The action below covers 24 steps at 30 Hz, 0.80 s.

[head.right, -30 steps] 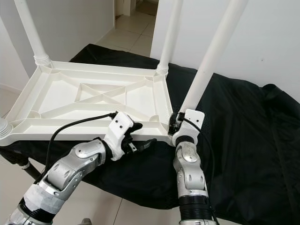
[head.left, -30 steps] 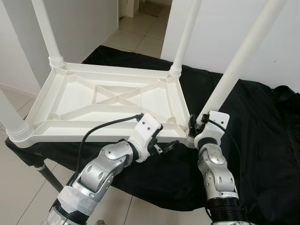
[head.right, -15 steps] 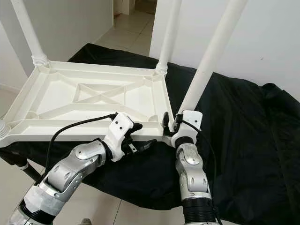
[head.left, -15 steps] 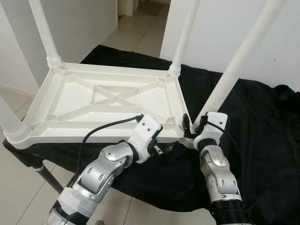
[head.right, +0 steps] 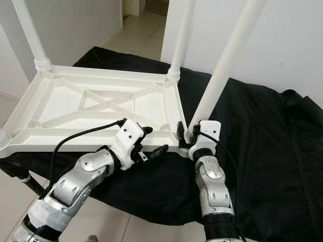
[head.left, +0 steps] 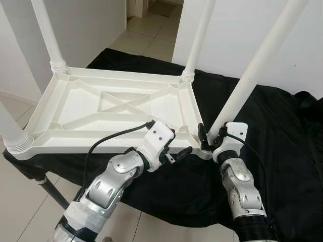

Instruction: Building children table

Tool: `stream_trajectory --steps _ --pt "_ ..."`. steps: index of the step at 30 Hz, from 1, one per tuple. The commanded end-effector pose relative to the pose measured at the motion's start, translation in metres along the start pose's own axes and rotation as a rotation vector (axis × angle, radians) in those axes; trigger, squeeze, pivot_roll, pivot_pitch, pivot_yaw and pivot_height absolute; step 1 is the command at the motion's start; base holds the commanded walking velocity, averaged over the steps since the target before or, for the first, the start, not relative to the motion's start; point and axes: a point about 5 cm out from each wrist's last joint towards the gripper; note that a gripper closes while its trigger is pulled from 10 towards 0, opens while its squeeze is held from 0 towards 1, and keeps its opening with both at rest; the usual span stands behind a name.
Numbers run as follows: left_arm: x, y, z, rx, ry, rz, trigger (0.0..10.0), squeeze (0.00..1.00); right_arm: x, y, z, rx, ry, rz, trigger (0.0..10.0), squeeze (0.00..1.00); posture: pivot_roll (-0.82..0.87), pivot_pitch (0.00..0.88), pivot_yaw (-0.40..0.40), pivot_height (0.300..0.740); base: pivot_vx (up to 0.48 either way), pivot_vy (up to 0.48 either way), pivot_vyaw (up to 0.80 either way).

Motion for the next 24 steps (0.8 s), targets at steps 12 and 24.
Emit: stream_trajectory --steps 12,24 --pt "-0.023 -0.002 0.008 0.115 -0.122 0.137 10.0 0.00 0.006 -0.003 -0.005 0.009 0.006 0.009 10.0 0.00 0.02 0.000 -0.080 0.740 0.000 0.000 0.00" --pt "-0.039 -0.005 0.012 0.120 -0.058 0.172 10.0 0.00 0.012 0.006 0.002 0.045 0.009 0.026 10.0 0.00 0.01 0.000 -0.063 0.740 0.000 0.000 0.00"
Point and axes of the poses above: a point about 5 cm out from each wrist's last joint towards the gripper, its own y axis pointing out of the wrist towards the gripper, its own z axis along the axis of the wrist's last joint, x = y × z, and after that the axes turned 7 degrees about -y, right-handed
